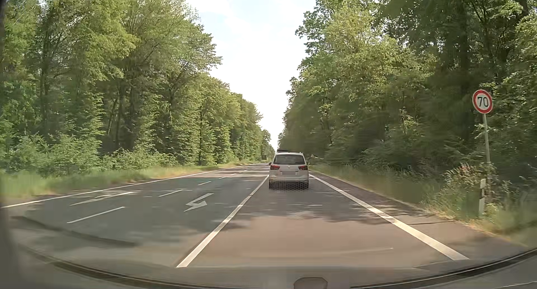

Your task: Follow the waypoints while adhering to traffic rules and regulations

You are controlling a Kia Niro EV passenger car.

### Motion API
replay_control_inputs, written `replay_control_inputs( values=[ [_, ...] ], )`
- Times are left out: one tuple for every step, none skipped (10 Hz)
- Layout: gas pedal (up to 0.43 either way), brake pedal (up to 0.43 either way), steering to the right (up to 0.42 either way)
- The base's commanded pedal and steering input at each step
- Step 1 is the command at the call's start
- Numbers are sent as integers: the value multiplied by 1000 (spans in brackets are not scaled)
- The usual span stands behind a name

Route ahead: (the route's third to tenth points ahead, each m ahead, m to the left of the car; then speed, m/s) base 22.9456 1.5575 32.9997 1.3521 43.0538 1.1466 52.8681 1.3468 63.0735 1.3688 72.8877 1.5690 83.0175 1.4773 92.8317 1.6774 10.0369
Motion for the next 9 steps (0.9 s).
replay_control_inputs(
  values=[
    [79,30,-2],
    [79,30,-2],
    [79,37,-2],
    [79,37,-2],
    [87,37,-2],
    [87,37,-2],
    [98,37,-2],
    [98,37,-2],
    [98,37,-2]
  ],
)
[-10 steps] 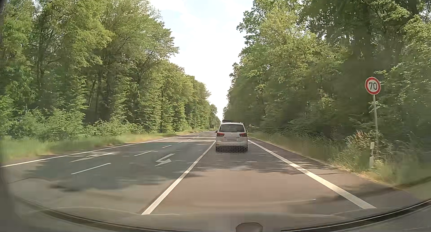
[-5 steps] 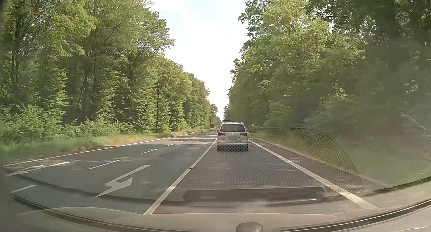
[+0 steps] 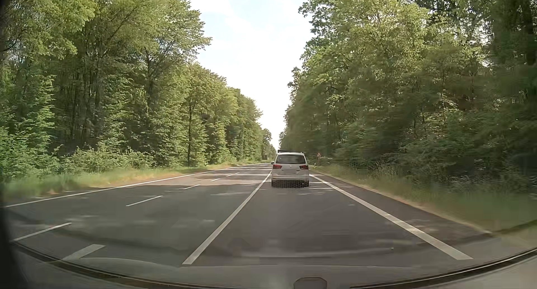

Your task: Follow the waypoints while adhering to traffic rules and regulations

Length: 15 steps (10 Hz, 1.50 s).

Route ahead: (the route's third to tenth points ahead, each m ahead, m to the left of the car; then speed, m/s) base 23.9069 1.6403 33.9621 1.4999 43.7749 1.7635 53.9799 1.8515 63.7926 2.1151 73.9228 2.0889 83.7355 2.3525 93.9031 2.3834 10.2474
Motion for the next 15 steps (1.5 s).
replay_control_inputs(
  values=[
    [98,37,-2],
    [98,37,-2],
    [98,37,-1],
    [98,37,-2],
    [98,37,-1],
    [98,30,-1],
    [98,37,-1],
    [98,37,-1],
    [110,37,-1],
    [110,37,-1],
    [110,37,-1],
    [110,37,-1],
    [110,37,-1],
    [118,30,-1],
    [130,37,-1]
  ],
)
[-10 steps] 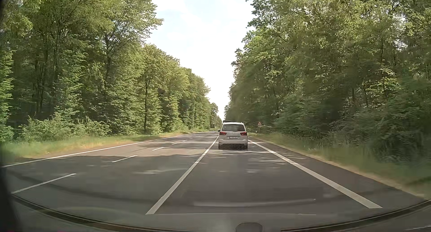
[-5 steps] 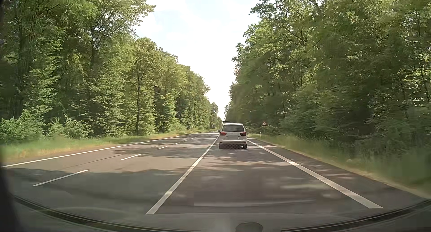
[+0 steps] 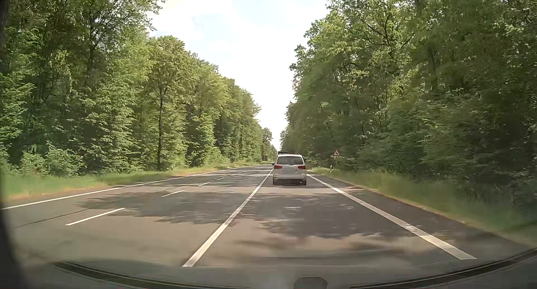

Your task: Follow the waypoints while adhering to traffic rules and regulations

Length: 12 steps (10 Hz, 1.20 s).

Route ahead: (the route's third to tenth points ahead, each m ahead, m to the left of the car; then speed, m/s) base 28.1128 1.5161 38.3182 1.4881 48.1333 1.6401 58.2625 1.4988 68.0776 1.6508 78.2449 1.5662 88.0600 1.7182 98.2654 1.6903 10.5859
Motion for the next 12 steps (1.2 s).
replay_control_inputs(
  values=[
    [130,37,-2],
    [130,37,-2],
    [130,37,-3],
    [130,30,-3],
    [130,37,-4],
    [130,37,-5],
    [130,37,-5],
    [130,30,-5],
    [130,37,-3],
    [130,37,-2],
    [130,37,-2],
    [130,37,-1]
  ],
)
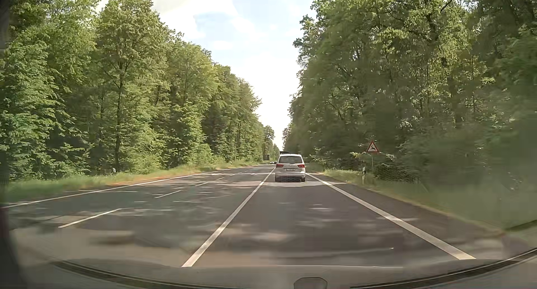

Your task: Follow the waypoints while adhering to traffic rules and regulations

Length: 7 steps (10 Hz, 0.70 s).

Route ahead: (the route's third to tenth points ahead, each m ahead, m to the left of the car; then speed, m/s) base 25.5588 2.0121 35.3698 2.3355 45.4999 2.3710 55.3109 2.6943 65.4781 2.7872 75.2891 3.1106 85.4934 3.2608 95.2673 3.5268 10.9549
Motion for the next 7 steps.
replay_control_inputs(
  values=[
    [130,37,0],
    [130,37,0],
    [130,37,0],
    [130,37,0],
    [130,37,0],
    [130,37,-1],
    [130,37,-3]
  ],
)
